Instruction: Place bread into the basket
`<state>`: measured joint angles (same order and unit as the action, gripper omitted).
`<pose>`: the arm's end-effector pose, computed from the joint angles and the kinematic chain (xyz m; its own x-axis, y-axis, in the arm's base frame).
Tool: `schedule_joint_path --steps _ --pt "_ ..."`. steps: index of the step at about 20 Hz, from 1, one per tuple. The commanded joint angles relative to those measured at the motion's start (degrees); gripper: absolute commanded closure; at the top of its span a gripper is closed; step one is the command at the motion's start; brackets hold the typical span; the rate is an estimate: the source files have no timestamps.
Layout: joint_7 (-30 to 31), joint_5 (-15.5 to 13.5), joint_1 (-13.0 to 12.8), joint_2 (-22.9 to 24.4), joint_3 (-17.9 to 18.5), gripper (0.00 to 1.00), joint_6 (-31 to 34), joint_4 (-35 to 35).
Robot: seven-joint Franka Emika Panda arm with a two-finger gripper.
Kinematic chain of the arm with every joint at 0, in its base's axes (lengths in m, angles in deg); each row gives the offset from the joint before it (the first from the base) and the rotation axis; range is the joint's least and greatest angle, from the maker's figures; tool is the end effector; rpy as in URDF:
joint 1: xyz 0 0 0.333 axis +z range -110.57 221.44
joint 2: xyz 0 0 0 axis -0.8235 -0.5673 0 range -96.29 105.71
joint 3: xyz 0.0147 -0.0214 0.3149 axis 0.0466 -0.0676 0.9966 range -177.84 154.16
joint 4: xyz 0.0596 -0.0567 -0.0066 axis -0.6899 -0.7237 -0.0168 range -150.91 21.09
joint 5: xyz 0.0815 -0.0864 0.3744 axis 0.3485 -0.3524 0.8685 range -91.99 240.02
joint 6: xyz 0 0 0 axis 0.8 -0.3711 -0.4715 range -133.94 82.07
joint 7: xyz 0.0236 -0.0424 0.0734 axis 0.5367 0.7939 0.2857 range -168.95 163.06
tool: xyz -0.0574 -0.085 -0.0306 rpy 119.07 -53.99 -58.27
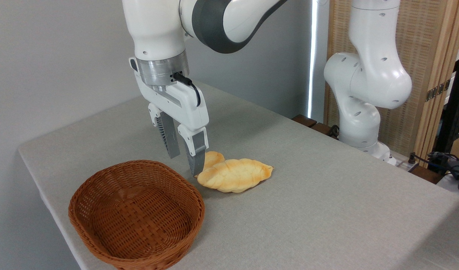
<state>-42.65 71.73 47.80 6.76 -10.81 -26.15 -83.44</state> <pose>0.5482 -0.0664 0.5161 0.6990 -0.7143 0.0346 -0.7151 -0.6987 0.0219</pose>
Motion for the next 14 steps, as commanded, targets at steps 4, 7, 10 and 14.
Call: schedule_joint_path --steps 4,7,10,14 --pt "-13.96 0.53 -0.19 4.7 0.29 0.0 0.87 -5.28" --pt "-22.92 0.53 -0.1 7.34 0.99 0.0 1.04 -8.01" --pt "-27.78 0.53 -0.1 8.49 1.43 0.0 1.13 -9.42" --pt "-36.22 0.53 -0.1 10.07 2.66 0.0 1.66 -12.15"
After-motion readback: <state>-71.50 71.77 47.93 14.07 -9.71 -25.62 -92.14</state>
